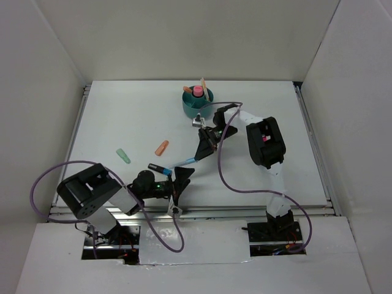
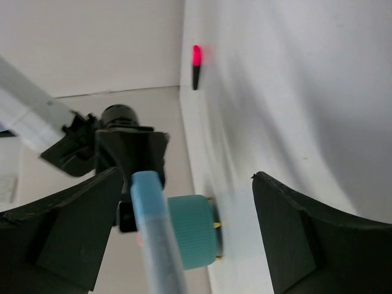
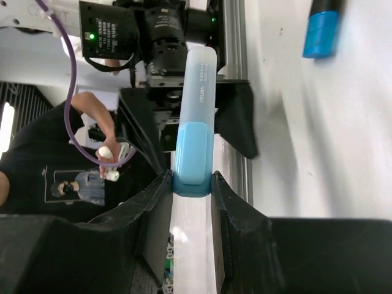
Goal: Sort the stationery into containers
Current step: Close the pen cap on the pen, then place the pen in the storage box.
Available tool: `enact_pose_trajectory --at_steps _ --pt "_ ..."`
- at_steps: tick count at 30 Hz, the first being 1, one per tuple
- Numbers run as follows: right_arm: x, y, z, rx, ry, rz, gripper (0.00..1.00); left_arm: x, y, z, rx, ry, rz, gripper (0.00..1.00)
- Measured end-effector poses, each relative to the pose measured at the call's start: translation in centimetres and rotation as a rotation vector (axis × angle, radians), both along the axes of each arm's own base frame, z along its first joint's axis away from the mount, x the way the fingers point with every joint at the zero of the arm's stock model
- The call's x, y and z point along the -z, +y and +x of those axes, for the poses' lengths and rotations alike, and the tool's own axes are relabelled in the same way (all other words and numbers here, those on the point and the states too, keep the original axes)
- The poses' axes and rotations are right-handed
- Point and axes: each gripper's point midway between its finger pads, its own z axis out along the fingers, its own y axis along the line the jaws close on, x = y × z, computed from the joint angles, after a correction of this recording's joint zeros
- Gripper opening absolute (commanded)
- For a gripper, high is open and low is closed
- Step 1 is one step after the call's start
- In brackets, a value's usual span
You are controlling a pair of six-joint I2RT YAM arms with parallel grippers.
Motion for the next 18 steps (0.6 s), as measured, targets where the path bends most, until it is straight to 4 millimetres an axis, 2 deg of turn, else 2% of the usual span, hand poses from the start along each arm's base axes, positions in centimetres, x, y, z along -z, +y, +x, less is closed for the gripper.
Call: enact_pose_trajectory --at_steps 3,5,7,8,9,12,15,17,18 --pt "-0.5 -1.4 1.5 0.054 -0.008 0.003 0.0 -2.4 0.2 0.0 -0.012 -0.043 -0.049 0.99" --pt "-1.1 -2.5 2.6 0.095 -0.018 0.007 0.0 -5.2 0.5 -0.1 -0.021 -0.085 -0.11 0.97" --pt "-1.9 -3.8 3.7 0.139 -0.032 0.011 0.0 -10.1 1.2 -0.6 -0.032 -0.161 -0.215 0.93" --pt "-2.4 -4.4 4.2 0.162 -0.042 0.013 0.0 -12.4 1.6 -1.0 -0.037 -0.183 -0.266 0.86" --pt "-3.2 -5.4 4.9 0.193 -0.06 0.018 0.0 -16.5 2.1 -1.7 -0.037 -0.232 -0.352 0.84" --pt "-5.0 -6.9 5.7 0.242 -0.094 0.018 0.0 -21.4 2.1 -1.4 -0.07 -0.048 -0.413 0.79" --pt "-6.5 -7.9 5.4 0.265 -0.118 -0.006 0.0 -26.1 2.1 0.1 -0.159 0.171 -0.476 0.79" --pt "-7.2 -8.2 4.7 0.268 -0.123 -0.04 0.0 -27.7 2.0 1.7 -0.236 0.31 -0.498 0.79" --pt "-7.3 -8.3 4.5 0.27 -0.124 -0.062 0.0 -27.8 1.6 2.6 -0.275 0.374 -0.49 0.79"
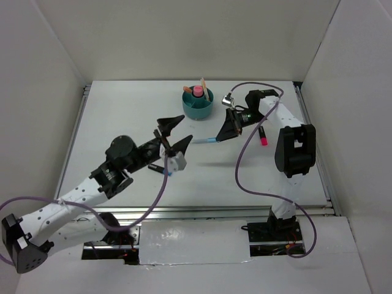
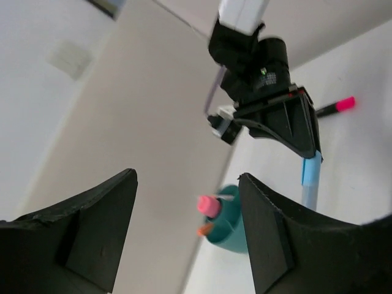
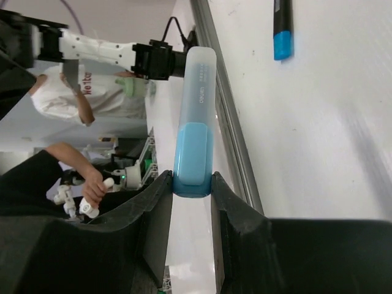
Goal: Sort the stationery into containers
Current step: Place the pen in the storage box.
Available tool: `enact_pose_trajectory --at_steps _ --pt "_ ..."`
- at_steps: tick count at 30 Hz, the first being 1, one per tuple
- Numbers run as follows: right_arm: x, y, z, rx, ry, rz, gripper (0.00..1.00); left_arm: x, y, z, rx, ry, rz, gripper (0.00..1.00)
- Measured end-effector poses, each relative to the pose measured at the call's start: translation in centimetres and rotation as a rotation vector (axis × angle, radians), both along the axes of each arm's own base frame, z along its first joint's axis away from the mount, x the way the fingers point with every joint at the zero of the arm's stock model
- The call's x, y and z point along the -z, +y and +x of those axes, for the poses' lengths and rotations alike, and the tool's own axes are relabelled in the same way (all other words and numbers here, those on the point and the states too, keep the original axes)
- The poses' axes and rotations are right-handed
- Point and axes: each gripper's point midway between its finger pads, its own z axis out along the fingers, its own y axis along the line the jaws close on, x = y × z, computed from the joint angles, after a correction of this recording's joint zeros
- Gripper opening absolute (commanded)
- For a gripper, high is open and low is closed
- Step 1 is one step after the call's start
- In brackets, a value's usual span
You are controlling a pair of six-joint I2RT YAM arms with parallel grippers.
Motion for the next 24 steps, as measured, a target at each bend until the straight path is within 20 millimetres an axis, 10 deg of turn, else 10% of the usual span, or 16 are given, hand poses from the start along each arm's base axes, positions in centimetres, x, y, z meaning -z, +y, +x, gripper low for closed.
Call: enact_pose_trajectory --at_steps 11,24 --pt "1.2 -0.8 -0.2 0.061 0.013 -0.173 0.0 12.8 -3.3 3.2 -0.034 0.605 0.336 0.78" --pt "0.3 0.0 -0.3 0.082 -0.054 -0.239 0.0 15.0 -5.4 3.9 0.076 0.819 0.303 0.72"
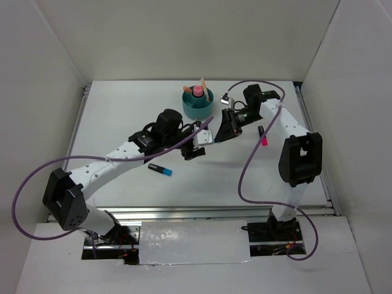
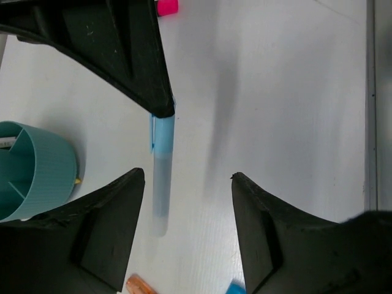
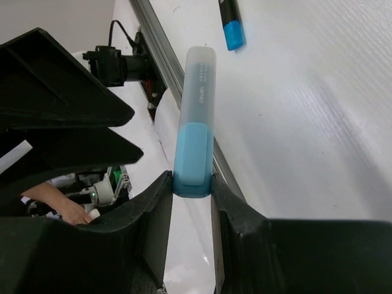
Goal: Sort the stationery into containers
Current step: Place the pen in the storage box.
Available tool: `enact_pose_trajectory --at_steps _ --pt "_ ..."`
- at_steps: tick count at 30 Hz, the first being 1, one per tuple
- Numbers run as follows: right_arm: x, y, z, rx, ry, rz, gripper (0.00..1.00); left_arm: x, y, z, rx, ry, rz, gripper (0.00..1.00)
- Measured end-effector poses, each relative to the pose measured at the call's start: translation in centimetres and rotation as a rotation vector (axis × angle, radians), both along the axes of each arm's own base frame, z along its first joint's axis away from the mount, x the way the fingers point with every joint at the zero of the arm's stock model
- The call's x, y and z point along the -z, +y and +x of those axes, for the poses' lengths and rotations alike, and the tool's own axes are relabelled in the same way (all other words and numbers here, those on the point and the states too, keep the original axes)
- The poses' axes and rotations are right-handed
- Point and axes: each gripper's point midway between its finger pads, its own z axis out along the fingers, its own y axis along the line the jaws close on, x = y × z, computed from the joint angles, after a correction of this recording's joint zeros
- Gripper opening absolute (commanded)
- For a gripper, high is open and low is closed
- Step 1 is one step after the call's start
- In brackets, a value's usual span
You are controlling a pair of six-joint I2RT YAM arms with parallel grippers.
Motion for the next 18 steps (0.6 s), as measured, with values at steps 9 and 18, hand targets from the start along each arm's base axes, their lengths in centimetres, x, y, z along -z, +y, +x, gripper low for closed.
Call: enact_pose_trajectory --at_steps 9,18 --pt "0.3 0.9 -0.3 -0.01 0.006 -0.026 0.0 1.1 -1.4 1.0 0.001 0.022 -0.01 0.73" --pt "0.6 1.7 -0.8 -0.021 0.016 -0.054 0.0 2.3 -2.1 1.9 -0.015 0.048 -0.011 0.61"
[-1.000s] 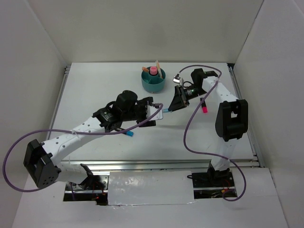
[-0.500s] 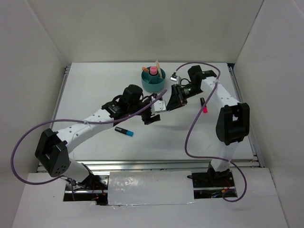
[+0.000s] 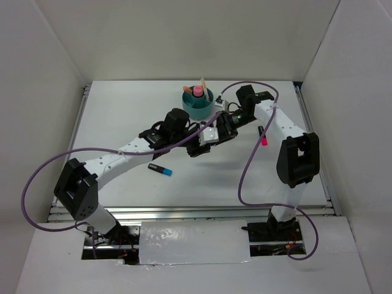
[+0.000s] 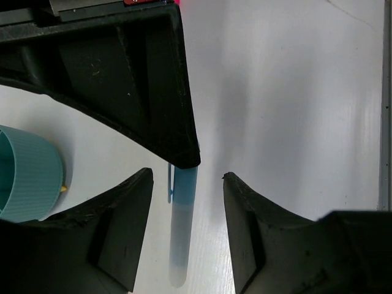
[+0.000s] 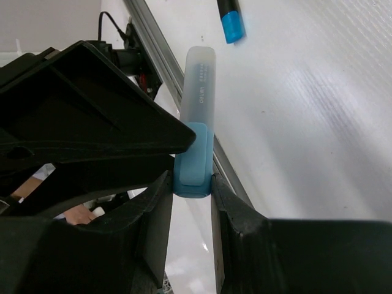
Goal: Sort the stationery into containers
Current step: Place the pen in the storage box.
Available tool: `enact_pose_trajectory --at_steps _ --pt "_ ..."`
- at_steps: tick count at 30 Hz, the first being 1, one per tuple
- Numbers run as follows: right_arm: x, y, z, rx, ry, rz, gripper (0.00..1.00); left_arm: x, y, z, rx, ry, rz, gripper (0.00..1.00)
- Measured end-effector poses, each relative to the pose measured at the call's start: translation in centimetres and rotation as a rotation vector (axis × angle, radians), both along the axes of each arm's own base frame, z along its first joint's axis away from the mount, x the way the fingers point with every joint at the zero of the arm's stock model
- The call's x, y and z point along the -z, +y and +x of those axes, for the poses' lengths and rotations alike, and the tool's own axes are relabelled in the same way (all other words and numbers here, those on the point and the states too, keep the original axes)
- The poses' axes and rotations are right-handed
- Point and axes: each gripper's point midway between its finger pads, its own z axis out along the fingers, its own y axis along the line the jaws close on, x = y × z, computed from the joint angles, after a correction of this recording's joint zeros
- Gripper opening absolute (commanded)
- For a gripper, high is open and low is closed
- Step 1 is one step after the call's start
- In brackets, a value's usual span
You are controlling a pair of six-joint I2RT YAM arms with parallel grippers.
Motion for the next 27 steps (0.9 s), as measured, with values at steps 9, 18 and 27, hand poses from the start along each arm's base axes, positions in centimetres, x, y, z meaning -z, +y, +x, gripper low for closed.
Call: enact_pose_trajectory --at_steps 9,18,27 --pt "0.2 -0.1 0.1 0.012 0.006 -0.019 0.0 0.8 -0.7 0.9 -0.009 0.009 0.019 0.54" --pt "0.9 -0.1 0.5 0.023 -0.014 -0.073 0.0 1.6 -1.4 1.7 -0.03 0.043 0.085 0.48" --pt "1.1 0.2 0.6 0.025 -0.03 -0.092 0.11 2.5 -0.8 1.3 -0.06 0.062 0.137 0.18"
